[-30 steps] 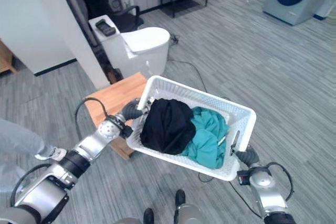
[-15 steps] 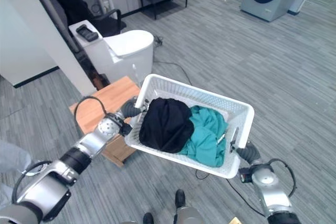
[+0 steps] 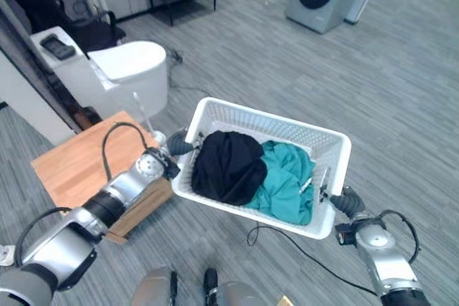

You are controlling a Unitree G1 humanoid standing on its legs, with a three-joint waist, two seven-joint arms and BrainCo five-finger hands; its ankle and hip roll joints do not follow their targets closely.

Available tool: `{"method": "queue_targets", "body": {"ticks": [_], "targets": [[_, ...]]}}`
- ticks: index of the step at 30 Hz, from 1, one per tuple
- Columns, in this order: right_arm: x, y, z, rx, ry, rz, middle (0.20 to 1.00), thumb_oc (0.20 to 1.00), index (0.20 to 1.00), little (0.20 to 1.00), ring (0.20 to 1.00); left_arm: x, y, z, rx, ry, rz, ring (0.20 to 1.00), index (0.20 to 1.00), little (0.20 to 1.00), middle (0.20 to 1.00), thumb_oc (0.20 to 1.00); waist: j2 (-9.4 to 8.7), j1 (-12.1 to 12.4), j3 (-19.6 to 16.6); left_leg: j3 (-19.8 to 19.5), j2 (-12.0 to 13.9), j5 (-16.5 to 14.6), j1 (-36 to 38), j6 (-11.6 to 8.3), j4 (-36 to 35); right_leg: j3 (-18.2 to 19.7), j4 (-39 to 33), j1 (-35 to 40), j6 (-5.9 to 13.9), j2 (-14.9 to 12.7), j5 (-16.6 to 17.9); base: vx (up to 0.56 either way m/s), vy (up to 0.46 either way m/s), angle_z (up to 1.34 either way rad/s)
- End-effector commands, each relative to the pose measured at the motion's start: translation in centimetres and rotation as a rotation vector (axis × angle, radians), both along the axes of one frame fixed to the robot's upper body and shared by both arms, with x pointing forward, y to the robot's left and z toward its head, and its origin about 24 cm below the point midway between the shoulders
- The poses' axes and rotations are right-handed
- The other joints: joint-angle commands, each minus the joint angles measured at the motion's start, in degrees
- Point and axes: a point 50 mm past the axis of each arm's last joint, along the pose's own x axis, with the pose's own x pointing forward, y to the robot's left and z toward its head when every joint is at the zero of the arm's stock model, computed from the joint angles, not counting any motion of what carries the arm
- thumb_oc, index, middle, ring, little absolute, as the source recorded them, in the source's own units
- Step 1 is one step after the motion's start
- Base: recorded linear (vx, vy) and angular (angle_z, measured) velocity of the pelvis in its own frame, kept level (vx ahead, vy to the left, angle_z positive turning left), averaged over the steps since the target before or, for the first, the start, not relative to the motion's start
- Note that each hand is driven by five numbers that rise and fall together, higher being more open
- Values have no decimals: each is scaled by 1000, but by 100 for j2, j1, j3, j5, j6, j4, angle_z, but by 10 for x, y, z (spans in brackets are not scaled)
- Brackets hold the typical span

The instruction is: Grab the laundry basket,head to the washer,open it,put in the laundry and shut it.

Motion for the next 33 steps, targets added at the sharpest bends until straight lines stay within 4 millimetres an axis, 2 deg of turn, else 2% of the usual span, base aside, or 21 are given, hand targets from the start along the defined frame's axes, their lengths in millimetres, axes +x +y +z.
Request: {"method": "queue_targets", "body": {"ticks": [1, 4, 6, 7, 8, 10, 11, 12, 13, 15, 17, 18, 20, 21, 23, 25, 27, 28, 29, 30, 33], "targets": [[29, 24, 77, 23, -346, 209, 200, 200, 200, 200, 200, 10, -45, 57, -57, -203, -178, 200, 200, 200, 200, 200, 171, 268, -365, 225, 168, 921, -41, -142, -1001, 292, 195, 967, 644, -89, -495, 324, -18, -81], [31, 32, 65, 58, -323, 205, 200, 200, 200, 200, 200, 10, -34, 58, -54, -214, -154, 200, 200, 200, 200, 200, 173, 355, -561, 463, 122, 818, 264, 18, -1212, 384, 260, 1209, 670, -84, -627, 410, 45, -61], [32, 39, 56, 88, -304, 218, 200, 200, 200, 200, 200, 9, -25, 53, -42, -205, -132, 200, 200, 200, 200, 200, 63, 423, -737, 513, -84, 552, 506, 215, -1129, 415, 690, 1264, 872, -193, -412, 383, 63, -40], [32, 40, 56, 88, -305, 219, 200, 200, 200, 200, 200, 9, -24, 53, -42, -205, -131, 200, 200, 200, 200, 200, 73, 440, -750, 528, -60, 579, 497, 212, -1151, 438, 686, 1239, 869, -177, -386, 407, 89, -35], [35, 46, 52, 97, -292, 241, 200, 200, 200, 200, 200, 9, -14, 52, -37, -208, -111, 200, 200, 200, 200, 200, 33, 474, -745, 612, -189, 308, 842, 409, -1176, 386, 1752, 928, 1481, -287, 339, 325, 72, -61], [42, 54, 53, 85, -297, 270, 200, 200, 200, 200, 200, 9, -7, 54, -40, -218, -94, 200, 200, 200, 200, 200, 166, 404, -683, 648, -122, 193, 1124, 570, -1220, 340, 2853, 439, 1932, -373, 1058, 382, 67, -79], [45, 57, 53, 89, -299, 275, 200, 200, 200, 200, 200, 8, -4, 53, -48, -216, -81, 200, 200, 200, 200, 200, 277, 363, -667, 624, -84, 118, 1295, 647, -1259, 276, 3191, 245, 1949, -371, 1147, 341, 77, -10], [48, 61, 54, 87, -306, 284, 200, 200, 200, 200, 200, 8, -2, 53, -57, -215, -71, 200, 200, 200, 200, 200, 412, 307, -603, 583, -1, 84, 1491, 690, -1323, 199, 3597, -104, 1936, -374, 1119, 343, 93, 32], [51, 61, 54, 83, -311, 278, 200, 200, 200, 200, 200, 9, -1, 55, -65, -221, -64, 200, 200, 200, 200, 200, 448, 235, -543, 526, -56, 4, 1688, 728, -1353, 162, 3767, -426, 1833, -528, 887, 360, 75, 11], [55, 59, 52, 84, -313, 250, 200, 200, 200, 200, 200, 10, -4, 57, -80, -223, -65, 200, 200, 200, 200, 200, 561, 11, -474, 253, -111, -102, 1960, 677, -1360, 281, 3377, -977, 1484, -493, 584, 379, -6, 19], [56, 57, 51, 84, -307, 235, 200, 200, 200, 200, 200, 11, -6, 57, -80, -222, -67, 200, 200, 200, 200, 200, 564, -108, -468, 141, -146, -205, 2091, 648, -1341, 390, 3042, -1089, 1393, -453, 417, 331, -77, 55], [58, 57, 53, 88, -313, 234, 200, 200, 200, 200, 200, 13, -6, 55, -80, -214, -53, 200, 200, 200, 200, 200, 546, -226, -513, 73, -178, -387, 2254, 570, -1317, 559, 2233, -1268, 1312, -600, 250, 411, -128, 60], [63, 58, 56, 87, -319, 244, 200, 200, 200, 200, 200, 15, -9, 50, -81, -203, -34, 200, 200, 200, 200, 200, 586, -369, -522, -75, -155, -634, 2560, 451, -1384, 626, 1317, -1548, 1394, -895, 403, 434, -133, 67], [63, 58, 56, 86, -319, 244, 200, 200, 200, 200, 200, 15, -9, 50, -82, -204, -34, 200, 200, 200, 200, 200, 615, -386, -516, -93, -133, -652, 2580, 453, -1390, 599, 1278, -1506, 1397, -882, 404, 348, -106, 49], [65, 61, 56, 83, -309, 255, 200, 200, 200, 200, 200, 17, -4, 43, -61, -189, -3, 200, 200, 200, 200, 200, 601, -474, -602, -125, -61, -984, 3205, 320, -1521, 197, 444, -1462, 1527, -1221, 754, 679, -262, 47], [65, 62, 53, 94, -299, 264, 200, 200, 200, 200, 200, 14, -4, 36, -67, -167, -9, 200, 200, 200, 200, 200, 616, -475, -763, -115, 64, -856, 3346, 204, -1448, 185, 501, -1311, 1464, -1082, 907, 577, -251, 31], [63, 62, 52, 109, -296, 262, 200, 200, 200, 200, 200, 11, -2, 30, -69, -149, -12, 200, 200, 200, 200, 200, 669, -486, -873, -58, 331, -456, 3257, 20, -1017, 86, 531, -1121, 1331, -890, 835, 394, -268, -1], [63, 62, 53, 119, -301, 262, 200, 200, 200, 200, 200, 10, 0, 27, -68, -139, -11, 200, 200, 200, 200, 200, 696, -475, -876, -6, 552, -62, 3042, -111, -276, -32, 522, -932, 1218, -773, 738, 229, -223, -29], [63, 62, 53, 120, -302, 262, 200, 200, 200, 200, 200, 10, 0, 27, -67, -139, -11, 200, 200, 200, 200, 200, 674, -494, -897, -28, 532, -35, 2992, -116, -262, -44, 493, -951, 1213, -797, 773, 210, -272, -27], [63, 61, 55, 127, -312, 258, 200, 200, 200, 200, 200, 10, 0, 29, -70, -138, -13, 200, 200, 200, 200, 200, 589, -455, -867, 64, 682, 395, 2742, -156, 432, -76, 457, -776, 1101, -784, 683, 136, -265, -12], [58, 55, 58, 142, -337, 216, 200, 200, 200, 200, 200, 11, -7, 38, -101, -159, -26, 200, 200, 200, 200, 200, 321, -291, -651, 332, 1104, 769, 1742, -68, 2201, -209, 263, -178, 655, -617, 427, 282, -399, 9]]}}
